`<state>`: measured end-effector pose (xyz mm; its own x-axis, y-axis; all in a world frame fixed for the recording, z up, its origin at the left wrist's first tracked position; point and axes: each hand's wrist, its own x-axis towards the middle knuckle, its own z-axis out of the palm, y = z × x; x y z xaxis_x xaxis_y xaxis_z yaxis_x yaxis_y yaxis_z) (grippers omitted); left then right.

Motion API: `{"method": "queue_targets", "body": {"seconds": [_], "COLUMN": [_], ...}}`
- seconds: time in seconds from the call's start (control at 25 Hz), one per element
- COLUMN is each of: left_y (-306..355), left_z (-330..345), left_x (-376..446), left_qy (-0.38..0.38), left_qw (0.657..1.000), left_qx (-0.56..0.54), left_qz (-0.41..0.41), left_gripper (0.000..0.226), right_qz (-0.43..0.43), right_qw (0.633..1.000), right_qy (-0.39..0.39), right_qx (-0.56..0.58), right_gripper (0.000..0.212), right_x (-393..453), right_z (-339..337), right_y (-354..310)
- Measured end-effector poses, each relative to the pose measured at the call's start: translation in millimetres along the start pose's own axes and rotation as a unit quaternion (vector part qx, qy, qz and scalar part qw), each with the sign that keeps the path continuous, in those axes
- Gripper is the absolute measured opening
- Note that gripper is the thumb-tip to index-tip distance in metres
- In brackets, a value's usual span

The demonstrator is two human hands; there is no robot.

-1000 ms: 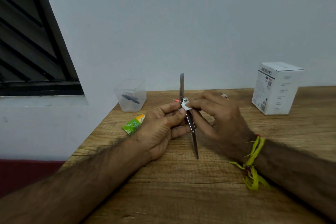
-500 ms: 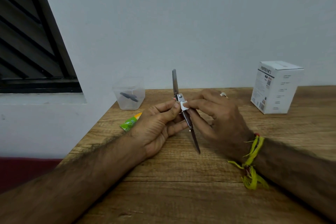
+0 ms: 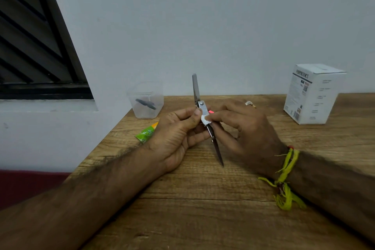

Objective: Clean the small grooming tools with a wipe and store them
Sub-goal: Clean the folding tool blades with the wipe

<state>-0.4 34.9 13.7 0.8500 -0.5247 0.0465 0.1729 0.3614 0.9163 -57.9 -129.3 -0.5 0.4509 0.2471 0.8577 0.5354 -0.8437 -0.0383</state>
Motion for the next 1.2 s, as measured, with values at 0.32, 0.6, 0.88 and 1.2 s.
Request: {"method": "queue_targets", "body": {"seconds": [0.32, 0.6, 0.88, 1.2], "left_y": [-3.6, -4.7, -5.4, -5.3], "left_z": [3.5, 6.5, 6.3, 5.1], "left_x": [0.1, 0.5, 0.0, -0.3], "left_qy": [0.032, 0.050, 0.052, 0.088], "left_qw": [0.997, 0.994, 0.989, 0.989], "left_qx": [0.050, 0.088, 0.132, 0.116], "left_qz": [0.040, 0.034, 0.028, 0.028], "left_gripper": [0.024, 0.023, 0.025, 0.025], "right_qz": [-0.016, 0.018, 0.013, -0.010], "right_qw": [0.999, 0.996, 0.993, 0.993], "right_qy": [-0.042, -0.081, -0.115, -0.119], "right_qx": [-0.022, 0.014, -0.003, -0.017], "right_gripper": [0.015, 0.017, 0.018, 0.018], "right_x": [-1.9, -2.3, -2.7, -4.5], "right_z": [2.9, -2.3, -3.9, -4.7], "right_y": [-0.8, 0.8, 0.5, -4.2]}}
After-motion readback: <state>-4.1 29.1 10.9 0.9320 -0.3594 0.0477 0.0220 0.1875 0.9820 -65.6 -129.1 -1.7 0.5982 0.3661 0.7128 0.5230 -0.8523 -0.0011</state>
